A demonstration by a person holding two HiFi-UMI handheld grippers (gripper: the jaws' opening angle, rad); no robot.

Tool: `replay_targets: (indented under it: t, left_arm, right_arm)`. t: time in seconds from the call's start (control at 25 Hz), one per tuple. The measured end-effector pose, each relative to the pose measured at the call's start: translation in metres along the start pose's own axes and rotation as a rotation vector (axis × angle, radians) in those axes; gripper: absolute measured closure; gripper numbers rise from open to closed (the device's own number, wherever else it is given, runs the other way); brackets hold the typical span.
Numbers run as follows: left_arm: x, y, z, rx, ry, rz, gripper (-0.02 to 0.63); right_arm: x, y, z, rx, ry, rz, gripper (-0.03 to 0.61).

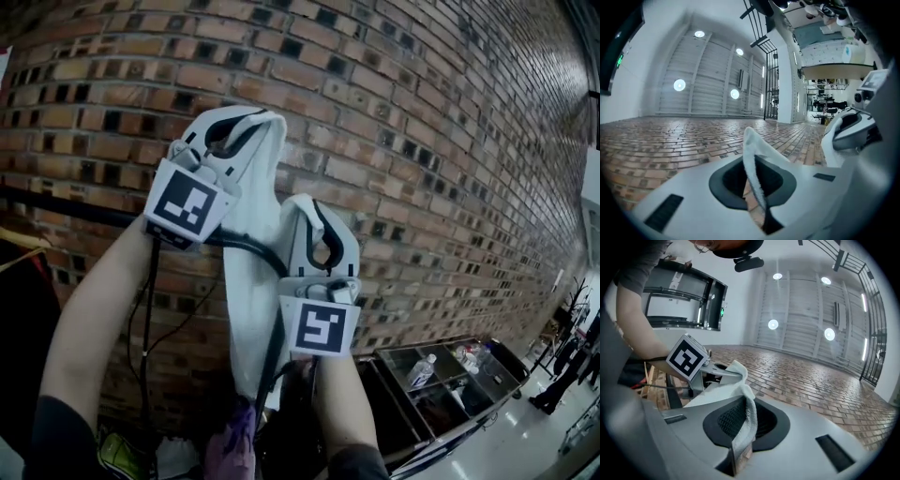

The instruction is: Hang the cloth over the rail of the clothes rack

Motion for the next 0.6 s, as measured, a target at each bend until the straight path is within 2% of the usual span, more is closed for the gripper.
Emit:
replay_targets:
  t: [0.12,0.2,0.32,0.52,0.6]
  left_arm:
    - [-0.040,0.008,-0.039,0.010,-0.017,0.023,0.569]
    - [-0.059,0.013,-0.064,-0.005,-0.026,0.066,0.569]
    - [-0.078,0.018,-0.097,0.002,-0.074,0.168,0.568]
    - [-0.100,0.012,-0.141,-0.015,-0.073,0.191,0.568]
    - [-0.107,0.012,-0.161,-0.033,-0.083,0.162,0.568]
  right_arm:
    - [-0.026,-0.021,0.005,-0.005,0.053,-0.078,0.566]
    - [-0.038,-0.035,0.004,0.002,0.062,-0.078,0.566]
    - [-0.058,-0.050,-0.002,0.032,0.037,-0.026,0.566]
    - [-0.080,-0.063,-0.014,0.068,0.055,0.045,0.566]
    - [-0.083,-0.065,-0.016,0.084,0.043,0.089,0.566]
Point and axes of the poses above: the fingertips, and each gripper's own axes: z forward along the fingers, x to its right, y out of its underside, the point moved 10 cm from there along -z, backward along the fingers, and after that the axes turned 14 degrees about -x, right-handed, at the moved point
